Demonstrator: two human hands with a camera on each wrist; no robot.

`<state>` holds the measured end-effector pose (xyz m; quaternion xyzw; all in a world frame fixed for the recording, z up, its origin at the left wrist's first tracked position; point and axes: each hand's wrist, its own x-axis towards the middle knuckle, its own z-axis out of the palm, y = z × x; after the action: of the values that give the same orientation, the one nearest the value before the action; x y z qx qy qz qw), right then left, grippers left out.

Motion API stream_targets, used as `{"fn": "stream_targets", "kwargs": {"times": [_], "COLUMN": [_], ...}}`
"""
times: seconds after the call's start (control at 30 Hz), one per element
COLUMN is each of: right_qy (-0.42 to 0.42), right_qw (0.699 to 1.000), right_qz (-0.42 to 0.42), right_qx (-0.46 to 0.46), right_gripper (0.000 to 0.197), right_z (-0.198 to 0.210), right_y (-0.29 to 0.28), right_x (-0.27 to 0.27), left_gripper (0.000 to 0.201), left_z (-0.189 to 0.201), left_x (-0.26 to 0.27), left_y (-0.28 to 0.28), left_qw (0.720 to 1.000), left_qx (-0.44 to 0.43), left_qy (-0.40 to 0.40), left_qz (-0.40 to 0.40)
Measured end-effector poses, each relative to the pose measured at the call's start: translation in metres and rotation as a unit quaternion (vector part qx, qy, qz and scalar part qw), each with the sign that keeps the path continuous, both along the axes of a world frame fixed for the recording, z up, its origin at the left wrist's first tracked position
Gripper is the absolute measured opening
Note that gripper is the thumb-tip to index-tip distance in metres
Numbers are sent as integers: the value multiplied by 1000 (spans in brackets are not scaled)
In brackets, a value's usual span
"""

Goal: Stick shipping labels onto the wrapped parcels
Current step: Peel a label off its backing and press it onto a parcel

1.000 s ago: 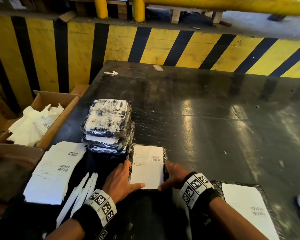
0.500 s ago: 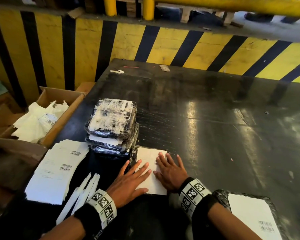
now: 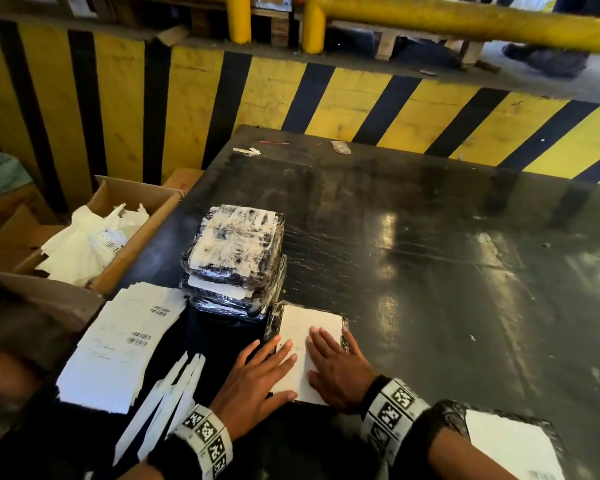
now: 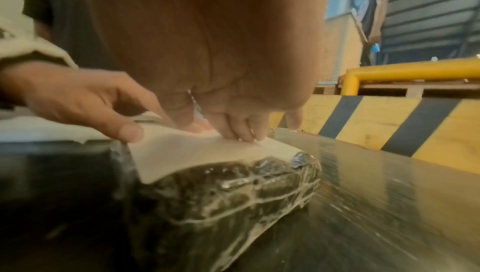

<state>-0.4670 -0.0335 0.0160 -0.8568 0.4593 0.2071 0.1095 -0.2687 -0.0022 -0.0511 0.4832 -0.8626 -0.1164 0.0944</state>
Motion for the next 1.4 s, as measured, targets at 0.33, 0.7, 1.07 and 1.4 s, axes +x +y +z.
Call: {"fn": "stream_targets", "kwargs": {"times": [0.33,0.7,1.07,1.4], "right_qy": [-40,-72,-105,-67], "right_qw": [998,997,993,984], "right_qz": [-41,19,-53,-158], "right_qx": [-16,-15,-11,-45], "right_gripper": [57,78,80,102], "right_z": [-1,-5,-13,-13], "right_y": [-43,-32,-12,18], "right_x": [18,20,2,12], "left_gripper": [58,58,53,54], "left_z": [-4,-6,-6,-1], "left_x": [-1,-1,-3,-3], "left_y": [-4,-2,-2,-6], "left_qw": [999,997,998,999], "left_qx": [-48,-61,-49,-34], "left_qy": [14,45,36,42], "left_qz": [-2,-1,12,1]}}
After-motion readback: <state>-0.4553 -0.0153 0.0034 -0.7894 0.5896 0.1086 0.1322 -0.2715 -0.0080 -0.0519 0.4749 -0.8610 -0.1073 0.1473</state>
